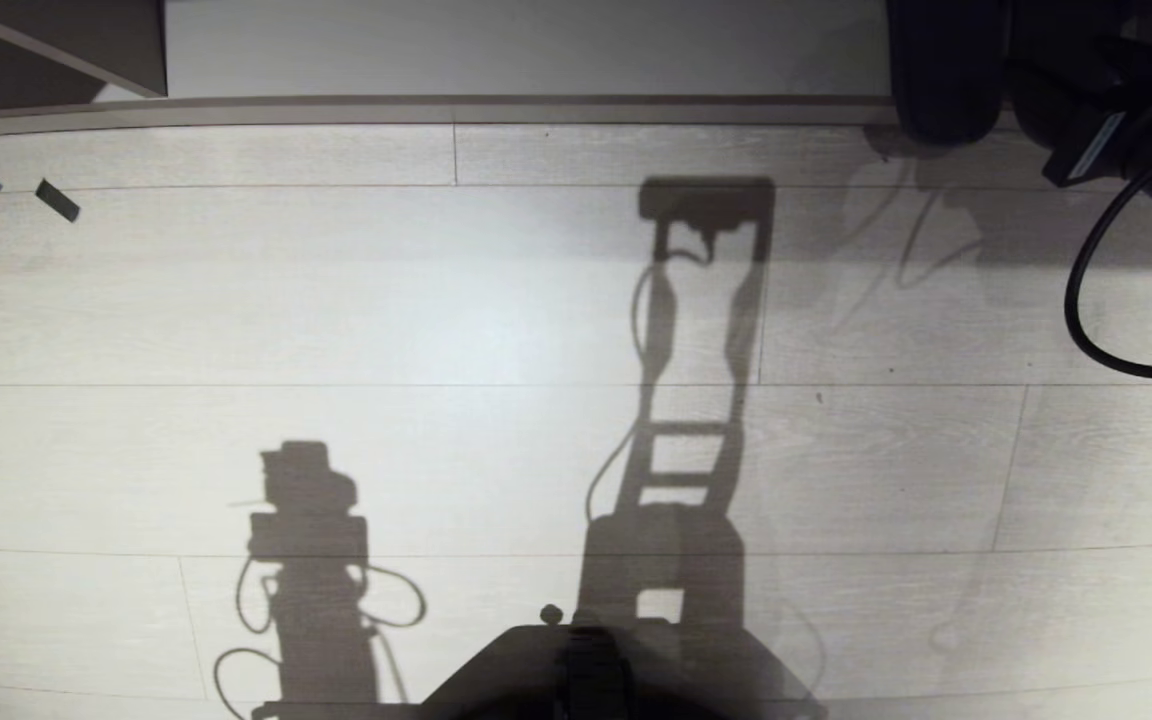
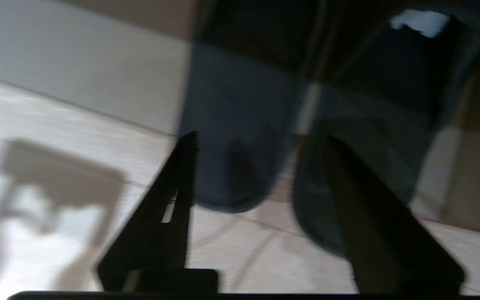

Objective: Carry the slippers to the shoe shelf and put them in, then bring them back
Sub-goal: Pick up the slippers in the shoe cabinet

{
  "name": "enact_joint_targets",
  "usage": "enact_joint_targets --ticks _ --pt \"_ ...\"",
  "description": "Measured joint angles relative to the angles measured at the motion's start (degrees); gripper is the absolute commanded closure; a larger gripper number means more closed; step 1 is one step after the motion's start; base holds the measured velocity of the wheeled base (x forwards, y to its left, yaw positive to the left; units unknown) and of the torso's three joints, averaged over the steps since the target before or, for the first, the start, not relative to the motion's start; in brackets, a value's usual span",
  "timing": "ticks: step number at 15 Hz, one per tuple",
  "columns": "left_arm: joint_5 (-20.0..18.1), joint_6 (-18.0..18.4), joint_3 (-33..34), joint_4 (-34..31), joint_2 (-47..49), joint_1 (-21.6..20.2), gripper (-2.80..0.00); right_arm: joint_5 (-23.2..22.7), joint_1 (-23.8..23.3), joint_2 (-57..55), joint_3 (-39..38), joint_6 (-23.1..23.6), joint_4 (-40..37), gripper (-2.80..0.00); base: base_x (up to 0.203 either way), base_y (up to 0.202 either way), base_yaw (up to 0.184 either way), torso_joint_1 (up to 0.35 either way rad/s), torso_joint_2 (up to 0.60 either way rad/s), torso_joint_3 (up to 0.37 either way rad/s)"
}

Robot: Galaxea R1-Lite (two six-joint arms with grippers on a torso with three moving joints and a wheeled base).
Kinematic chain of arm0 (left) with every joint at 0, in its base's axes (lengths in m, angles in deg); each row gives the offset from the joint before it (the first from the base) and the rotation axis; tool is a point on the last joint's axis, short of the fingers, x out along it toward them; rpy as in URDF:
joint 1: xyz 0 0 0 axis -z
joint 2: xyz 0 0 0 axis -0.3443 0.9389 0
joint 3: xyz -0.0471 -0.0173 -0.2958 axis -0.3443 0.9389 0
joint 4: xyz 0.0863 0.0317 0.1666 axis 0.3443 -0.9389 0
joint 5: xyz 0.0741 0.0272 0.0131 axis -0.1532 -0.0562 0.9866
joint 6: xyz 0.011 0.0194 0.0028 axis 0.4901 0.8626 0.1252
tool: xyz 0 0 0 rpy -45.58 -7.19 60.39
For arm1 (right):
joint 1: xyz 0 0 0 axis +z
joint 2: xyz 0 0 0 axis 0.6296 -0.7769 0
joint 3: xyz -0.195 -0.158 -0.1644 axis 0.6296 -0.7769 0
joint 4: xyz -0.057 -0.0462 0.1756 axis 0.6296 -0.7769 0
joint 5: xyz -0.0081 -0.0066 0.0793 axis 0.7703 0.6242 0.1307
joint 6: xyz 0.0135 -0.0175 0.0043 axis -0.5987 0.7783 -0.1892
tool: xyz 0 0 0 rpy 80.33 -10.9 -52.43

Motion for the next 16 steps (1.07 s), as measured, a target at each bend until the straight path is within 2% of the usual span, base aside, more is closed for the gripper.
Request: enact_joint_targets --ticks 4,8,12,16 --pt "0.0 0.0 0.0 0.0 0.0 0.0 0.00 5.8 0.1 -3.9 4.3 -0.7 0.6 -2.80 0.000 0.000 0.000 0.000 0.00 0.000" --pt "0.0 0.0 0.0 0.0 0.0 0.0 0.00 6.3 0.9 -8.1 9.2 -2.1 3.8 -2.80 0.000 0.000 0.000 0.000 0.00 0.000" --pt "0.0 0.1 0.0 0.0 0.0 0.0 0.00 9.3 1.0 -12.0 14.7 -2.1 6.2 -2.80 0.000 0.000 0.000 0.000 0.00 0.000" --pt "0.0 0.1 0.0 0.0 0.0 0.0 0.00 9.4 1.0 -13.5 16.9 -2.1 6.4 -2.80 0.000 0.000 0.000 0.000 0.00 0.000"
